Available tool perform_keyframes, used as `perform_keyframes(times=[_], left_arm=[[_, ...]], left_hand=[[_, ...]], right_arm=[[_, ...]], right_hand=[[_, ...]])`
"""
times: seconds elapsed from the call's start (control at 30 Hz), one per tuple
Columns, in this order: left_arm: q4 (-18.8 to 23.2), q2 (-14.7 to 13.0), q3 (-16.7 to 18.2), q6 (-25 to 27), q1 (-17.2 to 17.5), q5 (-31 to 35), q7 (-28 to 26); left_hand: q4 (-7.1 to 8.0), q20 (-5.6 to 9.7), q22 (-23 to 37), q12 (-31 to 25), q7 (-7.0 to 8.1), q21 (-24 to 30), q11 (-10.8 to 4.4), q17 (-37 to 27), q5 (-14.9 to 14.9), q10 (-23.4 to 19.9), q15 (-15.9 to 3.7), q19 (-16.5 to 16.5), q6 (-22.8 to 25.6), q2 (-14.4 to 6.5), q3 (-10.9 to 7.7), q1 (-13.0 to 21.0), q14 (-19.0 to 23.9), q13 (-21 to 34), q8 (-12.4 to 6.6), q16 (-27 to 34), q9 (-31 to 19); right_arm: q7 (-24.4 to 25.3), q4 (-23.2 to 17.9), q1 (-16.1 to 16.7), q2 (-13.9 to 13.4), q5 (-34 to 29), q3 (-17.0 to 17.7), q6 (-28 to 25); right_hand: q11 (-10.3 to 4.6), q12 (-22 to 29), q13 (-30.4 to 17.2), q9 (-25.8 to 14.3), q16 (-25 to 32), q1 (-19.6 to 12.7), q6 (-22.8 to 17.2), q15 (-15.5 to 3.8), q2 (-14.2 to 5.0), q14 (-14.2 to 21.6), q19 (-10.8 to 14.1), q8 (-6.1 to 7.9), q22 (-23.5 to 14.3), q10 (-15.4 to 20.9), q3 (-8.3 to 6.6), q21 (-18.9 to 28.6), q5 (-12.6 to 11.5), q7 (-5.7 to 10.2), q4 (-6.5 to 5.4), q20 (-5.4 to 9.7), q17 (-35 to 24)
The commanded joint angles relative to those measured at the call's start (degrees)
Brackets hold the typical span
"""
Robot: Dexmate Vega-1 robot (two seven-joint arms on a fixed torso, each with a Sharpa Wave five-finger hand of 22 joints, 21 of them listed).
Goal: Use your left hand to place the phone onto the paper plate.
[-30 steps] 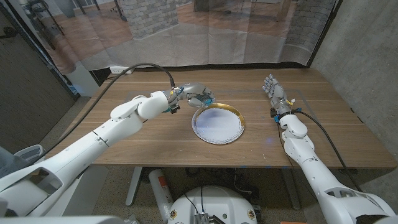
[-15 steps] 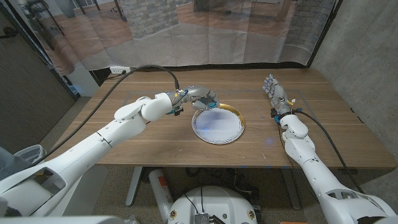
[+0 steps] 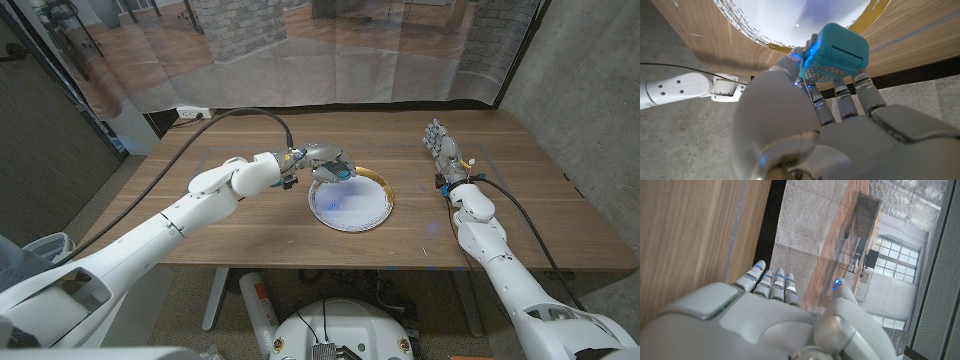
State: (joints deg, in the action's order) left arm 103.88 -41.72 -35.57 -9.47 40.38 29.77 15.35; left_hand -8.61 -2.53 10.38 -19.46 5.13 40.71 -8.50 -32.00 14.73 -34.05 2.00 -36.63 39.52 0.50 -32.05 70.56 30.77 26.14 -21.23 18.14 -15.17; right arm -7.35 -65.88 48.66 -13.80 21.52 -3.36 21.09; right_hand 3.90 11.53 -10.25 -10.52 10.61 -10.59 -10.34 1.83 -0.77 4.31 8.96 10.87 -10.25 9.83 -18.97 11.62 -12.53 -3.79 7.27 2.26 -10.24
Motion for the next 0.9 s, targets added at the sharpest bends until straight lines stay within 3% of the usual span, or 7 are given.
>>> perform_keyframes(times=[0.03,0.9], left_arm=[[-1.0,0.7,-1.1,-1.1,-0.5,1.3,0.3],[-2.8,2.4,-3.0,-1.5,-0.2,3.2,-0.6]], left_hand=[[0.08,5.77,0.0,0.1,0.11,0.7,-0.37,-0.3,0.3,-0.3,-10.87,-5.6,0.2,-4.6,0.02,4.1,4.5,0.2,-0.07,0.1,0.0],[0.20,5.93,0.0,0.6,0.44,1.2,-0.68,-0.3,0.2,-0.8,-11.14,-5.0,0.7,-4.4,0.23,3.7,5.1,0.7,-0.22,-0.1,0.2]], right_arm=[[0.1,0.8,-0.4,0.3,-0.1,-0.1,0.5],[-0.1,-0.5,0.4,-0.4,0.3,0.2,0.0]], right_hand=[[-0.10,0.2,-0.1,-0.3,0.0,-0.3,-0.4,-0.29,-0.13,0.4,0.3,0.35,-0.3,0.6,0.30,-0.1,0.0,-0.13,0.00,0.92,-0.2],[-0.09,0.3,-0.1,-0.3,0.0,-0.4,-0.5,-0.19,-0.14,0.3,0.3,0.35,-0.3,0.7,0.37,-0.1,0.0,-0.04,0.03,0.88,-0.2]])
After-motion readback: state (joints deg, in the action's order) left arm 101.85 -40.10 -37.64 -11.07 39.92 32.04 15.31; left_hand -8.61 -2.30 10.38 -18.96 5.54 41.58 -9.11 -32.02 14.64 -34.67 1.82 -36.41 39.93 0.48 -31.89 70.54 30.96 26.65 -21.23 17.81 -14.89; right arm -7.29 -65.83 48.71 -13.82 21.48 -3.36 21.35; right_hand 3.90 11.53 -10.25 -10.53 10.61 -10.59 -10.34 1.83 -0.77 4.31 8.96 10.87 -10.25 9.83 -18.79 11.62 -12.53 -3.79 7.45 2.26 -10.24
